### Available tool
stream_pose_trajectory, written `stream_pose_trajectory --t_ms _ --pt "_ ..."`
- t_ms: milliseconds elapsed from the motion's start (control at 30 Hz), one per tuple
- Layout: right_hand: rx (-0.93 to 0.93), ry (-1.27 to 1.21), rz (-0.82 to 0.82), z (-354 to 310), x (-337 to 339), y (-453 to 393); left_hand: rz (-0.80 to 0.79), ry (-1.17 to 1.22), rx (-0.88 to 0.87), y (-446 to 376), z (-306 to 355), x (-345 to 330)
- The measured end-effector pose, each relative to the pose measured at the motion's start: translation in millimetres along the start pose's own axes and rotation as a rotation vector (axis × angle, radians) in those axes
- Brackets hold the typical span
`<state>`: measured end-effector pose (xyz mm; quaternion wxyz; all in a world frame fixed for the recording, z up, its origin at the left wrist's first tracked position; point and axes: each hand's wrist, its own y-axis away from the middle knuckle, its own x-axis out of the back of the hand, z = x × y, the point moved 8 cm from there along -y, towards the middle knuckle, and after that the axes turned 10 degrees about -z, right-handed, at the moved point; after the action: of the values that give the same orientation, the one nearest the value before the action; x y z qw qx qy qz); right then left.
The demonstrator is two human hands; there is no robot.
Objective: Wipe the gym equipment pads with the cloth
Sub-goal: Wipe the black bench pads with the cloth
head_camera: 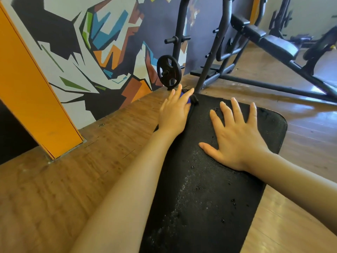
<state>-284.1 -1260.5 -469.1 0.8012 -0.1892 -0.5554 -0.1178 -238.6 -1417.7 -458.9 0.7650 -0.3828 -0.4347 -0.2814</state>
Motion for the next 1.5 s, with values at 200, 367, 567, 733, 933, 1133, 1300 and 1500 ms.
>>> stream_pose_trajectory --t_ms 200,367,567,733,933,1133,1300,1500 --pt "0.015 -0.035 -0.004 -3 4 4 -0.063 -0.002 -0.002 63 -6 5" --pt "0.029 -0.075 0.009 -3 8 8 -0.074 0.007 0.011 102 -11 -1" --pt "0.034 -0.110 0.039 -6 6 9 -0.014 -0.031 0.023 6 9 5" --pt "0.023 -0.088 0.040 -5 6 7 -0.060 0.013 -0.059 -2 7 3" --pt "0.018 -0.076 0.059 -5 5 7 -0.051 0.034 -0.144 93 -27 0" --pt "0.025 -0.079 0.060 -7 5 7 -0.068 0.067 -0.120 124 -41 -3" --pt "0.013 -0.072 0.063 -7 5 6 -0.029 0.027 -0.119 44 -7 4" --pt "0.013 -0.075 0.066 -7 4 5 -0.060 0.007 -0.122 5 9 1"
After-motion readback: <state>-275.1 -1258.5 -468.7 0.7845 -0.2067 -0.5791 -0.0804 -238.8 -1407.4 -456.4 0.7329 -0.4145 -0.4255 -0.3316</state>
